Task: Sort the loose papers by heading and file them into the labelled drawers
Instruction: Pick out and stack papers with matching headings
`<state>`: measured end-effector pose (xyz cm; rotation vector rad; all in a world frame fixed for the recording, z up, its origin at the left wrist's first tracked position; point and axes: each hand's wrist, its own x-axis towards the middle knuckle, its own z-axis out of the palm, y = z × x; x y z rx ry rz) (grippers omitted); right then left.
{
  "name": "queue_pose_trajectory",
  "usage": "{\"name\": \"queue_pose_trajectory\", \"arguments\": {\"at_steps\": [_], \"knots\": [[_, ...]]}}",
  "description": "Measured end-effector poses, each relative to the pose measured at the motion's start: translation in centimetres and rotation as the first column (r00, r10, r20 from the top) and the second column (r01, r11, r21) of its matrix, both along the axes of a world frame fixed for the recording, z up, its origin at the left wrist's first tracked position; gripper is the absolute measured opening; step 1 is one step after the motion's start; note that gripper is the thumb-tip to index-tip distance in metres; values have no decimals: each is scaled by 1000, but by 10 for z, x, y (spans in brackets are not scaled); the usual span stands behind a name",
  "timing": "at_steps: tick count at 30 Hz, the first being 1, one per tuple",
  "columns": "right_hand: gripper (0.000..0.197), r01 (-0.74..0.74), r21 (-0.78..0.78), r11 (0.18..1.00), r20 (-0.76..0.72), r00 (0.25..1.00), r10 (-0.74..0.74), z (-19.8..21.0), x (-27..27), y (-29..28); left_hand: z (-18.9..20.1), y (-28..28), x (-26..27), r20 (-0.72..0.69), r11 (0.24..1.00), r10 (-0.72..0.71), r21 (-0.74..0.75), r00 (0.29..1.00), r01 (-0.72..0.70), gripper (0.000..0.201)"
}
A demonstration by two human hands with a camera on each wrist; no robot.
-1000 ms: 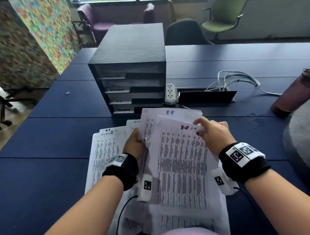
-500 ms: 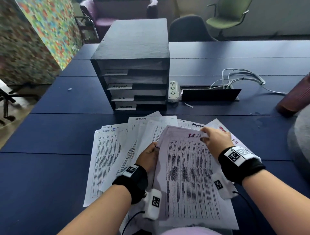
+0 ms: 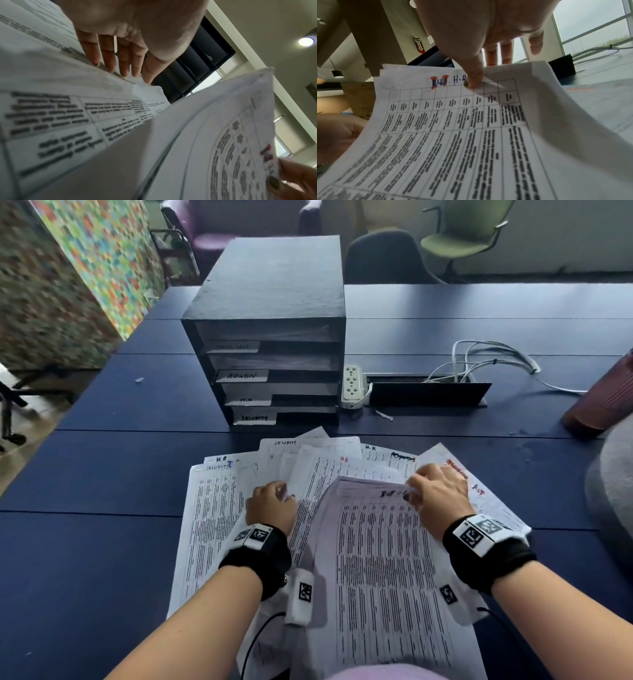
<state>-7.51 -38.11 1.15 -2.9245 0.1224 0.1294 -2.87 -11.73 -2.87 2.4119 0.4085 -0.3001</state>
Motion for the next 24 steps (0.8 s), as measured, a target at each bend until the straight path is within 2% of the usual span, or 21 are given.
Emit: {"name": "queue_pose_trajectory", "arguments": {"at_steps": [6, 9, 11, 13, 15, 17, 18, 21, 23, 24], "knots": [[20, -29, 7, 1000, -33, 999, 29, 3, 5, -2, -1, 2, 5, 37, 999, -9, -32, 999, 10, 37], [23, -30, 69, 997, -66, 997, 34, 0, 6, -2, 2, -1, 8, 72, 987, 17, -162, 997, -6, 32], [24, -17, 100, 995, -69, 997, 24, -2, 5, -3, 8, -8, 8, 82, 978, -19, -207, 996, 36, 32], [25, 21, 151, 988, -71, 997, -11, -3, 5, -2, 13, -13, 10, 101, 994, -39, -100, 994, 49, 28], [28, 48, 201, 978, -73, 997, -34, -3, 5, -3, 15, -15, 9, 119, 993, -29, 119, 992, 15, 19], [29, 48, 222, 974, -65, 997, -34, -2, 6, -5, 13, -12, 8, 141, 979, -45, 205, 989, 15, 14], [28, 42, 221, 974, -64, 998, -29, -1, 7, -8, 13, -11, 9, 134, 985, -55, 171, 989, 32, 14], [23, 49, 165, 985, -93, 995, -34, 1, 9, -15, 13, -10, 8, 106, 993, -32, -110, 994, 44, 12], [18, 103, 170, 980, -108, 990, -86, 0, 9, -20, 13, -11, 4, 95, 975, 26, -220, 995, -4, 22], [17, 154, 232, 960, -108, 985, -132, -2, 8, -22, 11, -10, 2, 91, 968, 50, -250, 995, -26, 30]]}}
